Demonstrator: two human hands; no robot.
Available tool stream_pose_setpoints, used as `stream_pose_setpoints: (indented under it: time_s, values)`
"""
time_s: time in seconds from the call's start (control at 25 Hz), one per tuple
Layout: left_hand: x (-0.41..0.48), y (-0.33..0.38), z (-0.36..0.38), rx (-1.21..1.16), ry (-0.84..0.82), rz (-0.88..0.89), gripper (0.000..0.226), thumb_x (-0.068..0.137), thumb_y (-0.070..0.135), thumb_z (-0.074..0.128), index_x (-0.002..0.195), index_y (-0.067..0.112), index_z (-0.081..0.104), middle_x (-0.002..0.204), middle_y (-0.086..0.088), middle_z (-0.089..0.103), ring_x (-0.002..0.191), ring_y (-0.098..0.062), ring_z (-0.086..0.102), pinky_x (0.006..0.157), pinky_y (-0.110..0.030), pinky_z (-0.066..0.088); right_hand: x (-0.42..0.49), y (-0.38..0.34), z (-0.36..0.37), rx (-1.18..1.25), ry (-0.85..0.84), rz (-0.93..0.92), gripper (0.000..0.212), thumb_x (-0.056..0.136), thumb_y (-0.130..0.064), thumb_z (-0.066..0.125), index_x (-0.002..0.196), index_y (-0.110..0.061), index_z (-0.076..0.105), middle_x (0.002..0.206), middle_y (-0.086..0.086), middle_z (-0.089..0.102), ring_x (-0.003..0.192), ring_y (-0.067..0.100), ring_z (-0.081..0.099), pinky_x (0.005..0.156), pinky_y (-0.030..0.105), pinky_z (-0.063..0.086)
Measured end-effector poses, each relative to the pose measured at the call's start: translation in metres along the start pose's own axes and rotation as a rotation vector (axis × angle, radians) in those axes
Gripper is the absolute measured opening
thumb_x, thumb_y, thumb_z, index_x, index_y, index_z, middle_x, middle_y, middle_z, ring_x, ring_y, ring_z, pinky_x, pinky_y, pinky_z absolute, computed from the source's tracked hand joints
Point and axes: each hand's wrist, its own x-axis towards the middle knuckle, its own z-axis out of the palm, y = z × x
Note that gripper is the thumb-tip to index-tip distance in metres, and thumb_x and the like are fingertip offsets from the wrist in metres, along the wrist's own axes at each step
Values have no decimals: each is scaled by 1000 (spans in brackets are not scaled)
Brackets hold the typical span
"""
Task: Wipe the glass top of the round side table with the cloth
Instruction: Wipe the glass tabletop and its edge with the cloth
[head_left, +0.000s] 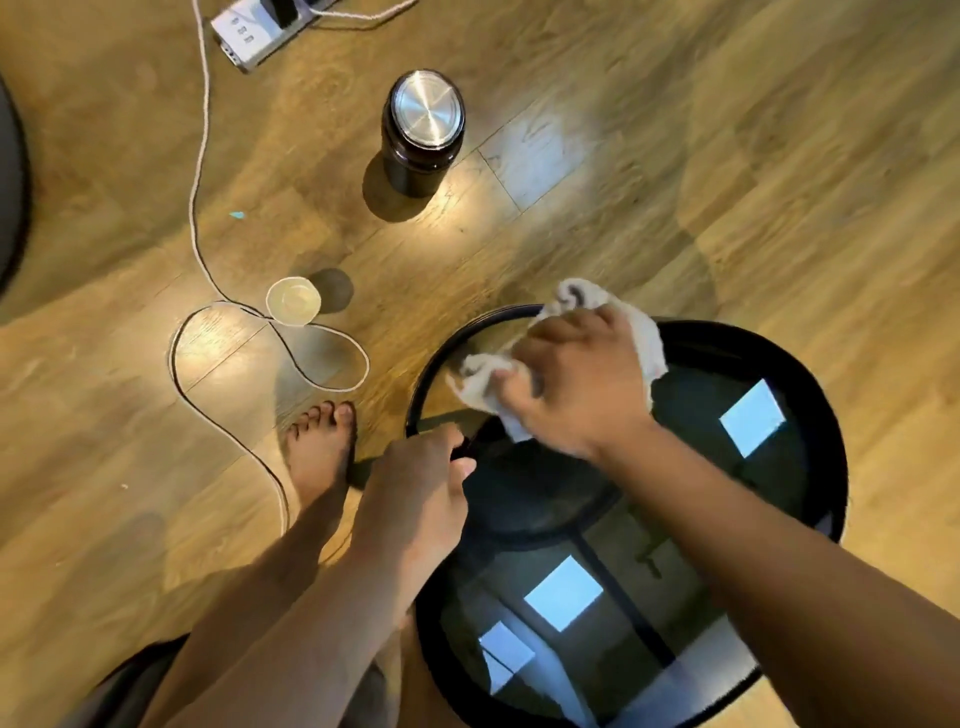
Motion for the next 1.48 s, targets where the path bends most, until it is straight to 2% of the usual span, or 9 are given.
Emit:
stream_pose_setpoints:
  time_s: [0.16,0.4,0.52,0.64,0.76,0.92,1.08,1.32,1.48]
  values:
    - [-4,5,4,8,59,31,18,96,18,58,112,21,66,93,-4,70,84,-20,64,66,-25,37,-1,-7,16,59,19,-303,46,88,-53,43,91,-23,77,89,2,72,89,31,60,87,41,37]
    - [-5,15,0,-29,13,29,42,93,10,62,134,22,58,115,0,68,109,-20,64,79,-24,49,-51,215,15,269,-13,864,56,93,-48,25,99,-9,64,107,31,63,98,45,58,79,44,42]
    - [19,61,0,114,5,180,53,95,21,59,146,24,44,140,1,57,128,-23,54,100,-33,47,-104,241,31,366,-26,1079,60,97,-48,18,108,-10,63,119,32,60,107,46,55,84,45,39]
    - [65,127,21,215,67,467,45,99,45,43,138,22,50,131,1,61,120,-26,56,99,-40,48,-71,222,22,369,127,974,51,94,-47,22,91,-19,64,103,24,66,94,42,58,78,42,41]
    - [105,173,43,442,94,603,36,102,34,35,123,16,57,118,-5,66,107,-28,60,87,-37,43,-13,166,9,261,242,532,43,92,-46,25,74,-22,55,81,11,62,85,34,59,74,39,37]
    - [128,179,54,425,90,685,28,99,25,37,113,6,52,106,-18,64,96,-37,58,73,-35,34,-6,152,11,177,298,304,55,96,-52,20,93,-24,67,96,7,68,98,31,59,84,40,35]
    - [137,175,57,478,-26,683,35,105,35,32,115,8,51,102,-16,59,95,-32,53,78,-34,34,-65,224,49,318,352,548,53,98,-60,28,112,-23,63,104,11,66,98,35,61,77,38,37]
    - [134,184,58,523,-18,768,42,102,34,24,107,5,54,85,-10,55,81,-28,51,72,-34,31,-250,255,142,491,200,1144,64,96,-65,15,91,-14,53,82,16,62,68,31,51,62,36,36]
    - [130,184,60,520,0,736,46,101,35,24,118,4,54,90,-8,55,85,-24,48,75,-34,32,-262,241,157,602,237,1209,52,104,-49,25,88,-10,55,84,16,61,70,31,50,61,37,35]
